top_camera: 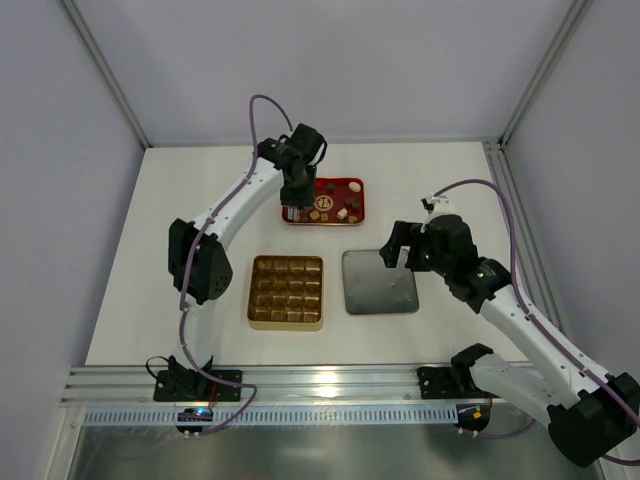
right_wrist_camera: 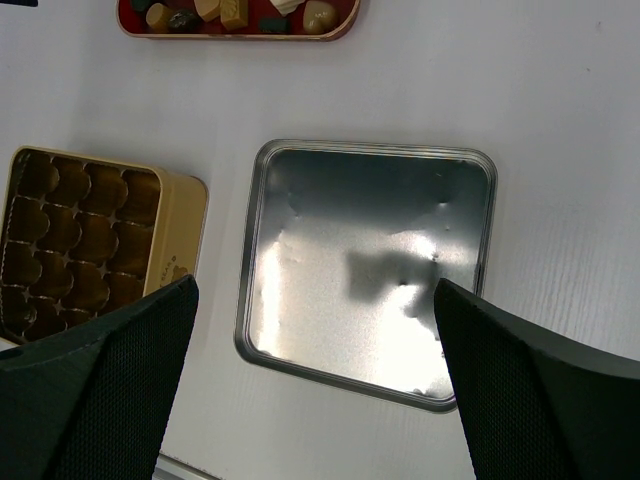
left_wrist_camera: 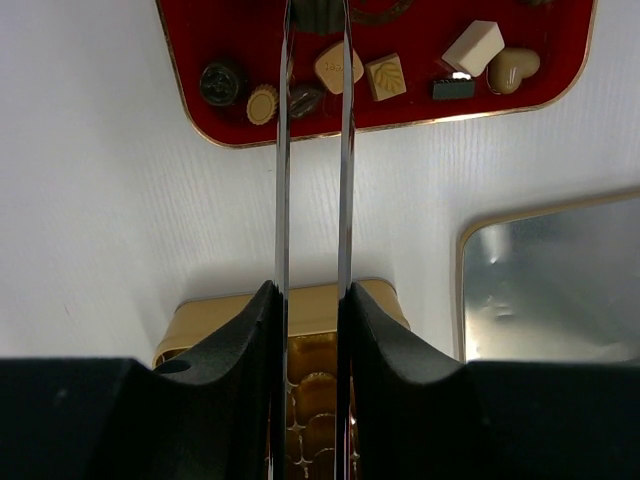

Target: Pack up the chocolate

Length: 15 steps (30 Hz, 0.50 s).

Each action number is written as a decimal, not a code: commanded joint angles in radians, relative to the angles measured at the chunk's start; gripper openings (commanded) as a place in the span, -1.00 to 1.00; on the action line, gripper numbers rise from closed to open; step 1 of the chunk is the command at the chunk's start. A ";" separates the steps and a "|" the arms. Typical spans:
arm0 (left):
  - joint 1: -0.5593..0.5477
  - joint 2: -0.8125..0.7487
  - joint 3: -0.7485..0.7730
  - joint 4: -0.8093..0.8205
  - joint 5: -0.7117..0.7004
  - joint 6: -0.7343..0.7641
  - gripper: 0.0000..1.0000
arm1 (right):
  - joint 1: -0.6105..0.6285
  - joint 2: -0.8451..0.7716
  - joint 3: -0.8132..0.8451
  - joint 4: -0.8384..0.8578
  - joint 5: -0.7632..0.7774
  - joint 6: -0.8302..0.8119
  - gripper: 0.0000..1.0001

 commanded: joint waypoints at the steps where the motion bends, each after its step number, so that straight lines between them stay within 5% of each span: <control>1: -0.006 -0.075 -0.007 0.010 0.012 0.003 -0.41 | 0.004 0.010 0.008 0.041 0.010 0.012 1.00; 15: -0.006 -0.127 -0.053 0.015 0.017 0.000 -0.42 | 0.004 0.024 -0.006 0.064 -0.001 0.023 0.99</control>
